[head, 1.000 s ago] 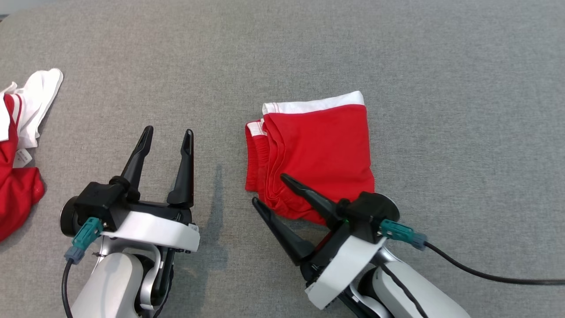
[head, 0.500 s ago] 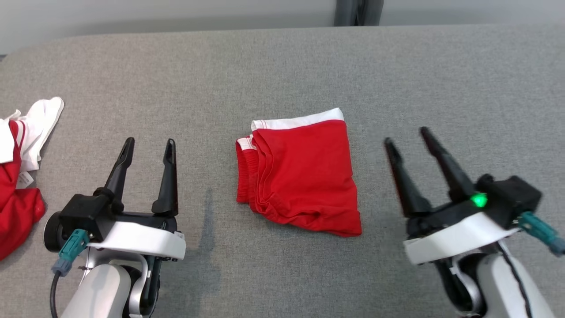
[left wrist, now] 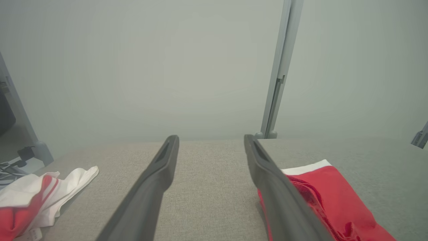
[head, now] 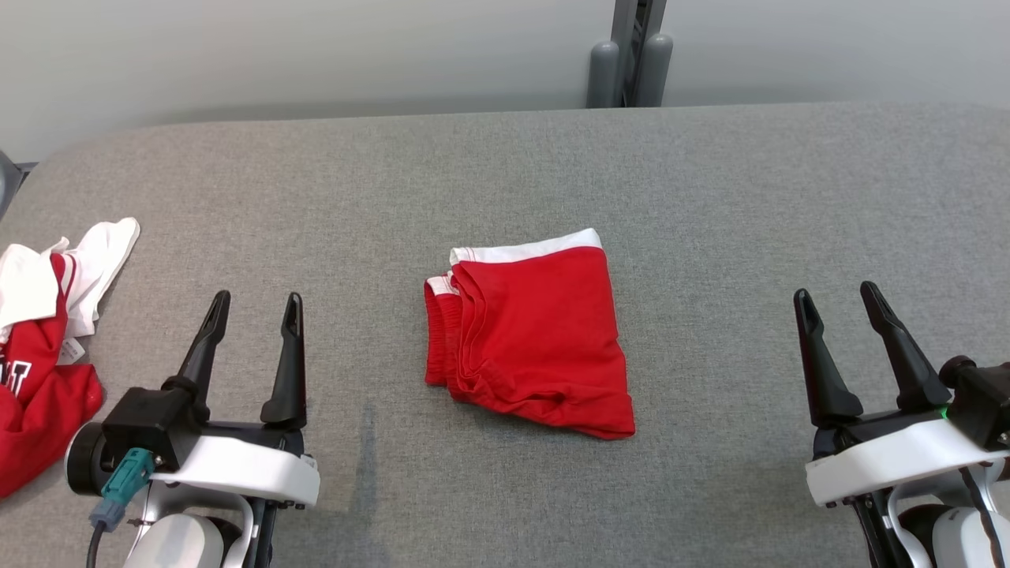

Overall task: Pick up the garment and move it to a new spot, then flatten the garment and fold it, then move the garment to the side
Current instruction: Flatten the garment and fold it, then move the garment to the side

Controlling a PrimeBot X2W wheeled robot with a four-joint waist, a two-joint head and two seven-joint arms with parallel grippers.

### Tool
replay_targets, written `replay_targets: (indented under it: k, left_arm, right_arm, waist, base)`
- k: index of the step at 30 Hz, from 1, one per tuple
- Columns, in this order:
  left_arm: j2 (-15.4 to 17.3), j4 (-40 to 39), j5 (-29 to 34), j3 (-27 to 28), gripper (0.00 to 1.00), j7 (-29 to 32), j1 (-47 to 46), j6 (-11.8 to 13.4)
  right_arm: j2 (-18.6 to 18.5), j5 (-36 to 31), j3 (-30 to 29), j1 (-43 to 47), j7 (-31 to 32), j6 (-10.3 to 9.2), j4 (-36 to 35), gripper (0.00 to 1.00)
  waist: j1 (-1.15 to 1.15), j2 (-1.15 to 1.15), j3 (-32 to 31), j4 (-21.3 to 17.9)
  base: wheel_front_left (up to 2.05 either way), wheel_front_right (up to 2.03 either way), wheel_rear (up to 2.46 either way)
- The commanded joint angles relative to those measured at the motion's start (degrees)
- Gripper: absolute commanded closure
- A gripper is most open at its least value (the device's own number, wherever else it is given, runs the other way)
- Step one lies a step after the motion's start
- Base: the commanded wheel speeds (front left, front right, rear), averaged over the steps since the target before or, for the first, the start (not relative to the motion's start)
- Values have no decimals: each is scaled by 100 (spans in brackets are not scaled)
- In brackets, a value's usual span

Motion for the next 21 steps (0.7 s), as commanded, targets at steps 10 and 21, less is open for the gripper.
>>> replay_targets:
  k: [10,21]
  left_arm:
    - [126,5,136,-91,0,91,76,76]
    - [70,-10,178,-220,0,49,-195,36]
  right_arm:
    - [-4,0,-75,198,118,1,-29,0]
    - [-188,-32,98,-183,403,1,327,0]
  waist:
    - [0,0,-93,15]
    - [0,0,197,376]
  base:
    - [0,0,0]
    - [0,0,0]
